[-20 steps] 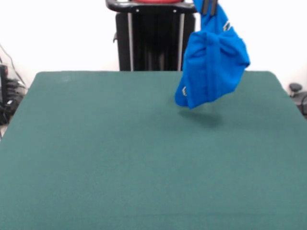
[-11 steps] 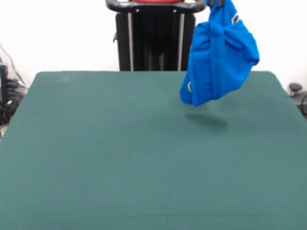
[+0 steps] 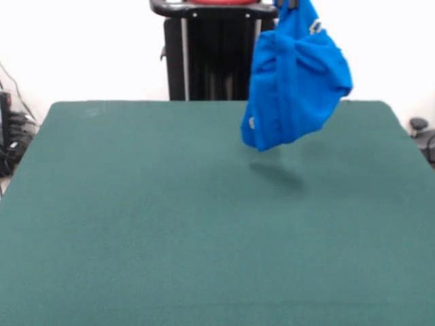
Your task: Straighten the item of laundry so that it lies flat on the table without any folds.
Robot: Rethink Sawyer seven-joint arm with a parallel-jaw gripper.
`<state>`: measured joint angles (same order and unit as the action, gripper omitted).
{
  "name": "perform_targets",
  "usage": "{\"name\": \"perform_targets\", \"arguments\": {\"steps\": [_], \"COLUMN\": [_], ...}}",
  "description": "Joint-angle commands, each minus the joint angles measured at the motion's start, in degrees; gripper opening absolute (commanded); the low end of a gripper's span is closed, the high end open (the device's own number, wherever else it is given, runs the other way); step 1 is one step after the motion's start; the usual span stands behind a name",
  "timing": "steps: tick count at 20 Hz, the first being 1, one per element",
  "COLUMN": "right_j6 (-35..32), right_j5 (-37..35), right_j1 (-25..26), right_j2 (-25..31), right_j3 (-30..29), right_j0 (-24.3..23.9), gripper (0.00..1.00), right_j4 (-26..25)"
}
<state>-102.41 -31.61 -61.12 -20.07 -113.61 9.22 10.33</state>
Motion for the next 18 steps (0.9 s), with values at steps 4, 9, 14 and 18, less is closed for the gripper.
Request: {"name": "perform_targets", "arguments": {"steps": [4, 9, 14, 18], "right_j6": [-3.53, -0.72, 0.6, 0.27], "right_j5": [3.09, 3.21, 7.14, 11.43], "right_j1": [4.08, 4.11, 4.64, 5.61], "right_j2": [4.86, 6.49, 8.82, 11.47], "right_j3": [2.51, 4.1, 3.33, 1.77], "right_j0": [-6.92, -10.7, -14.55, -17.36], "gripper": [0.0, 0.0, 0.0, 0.0], "right_j4": [-3.19, -5.22, -6.92, -8.27]}}
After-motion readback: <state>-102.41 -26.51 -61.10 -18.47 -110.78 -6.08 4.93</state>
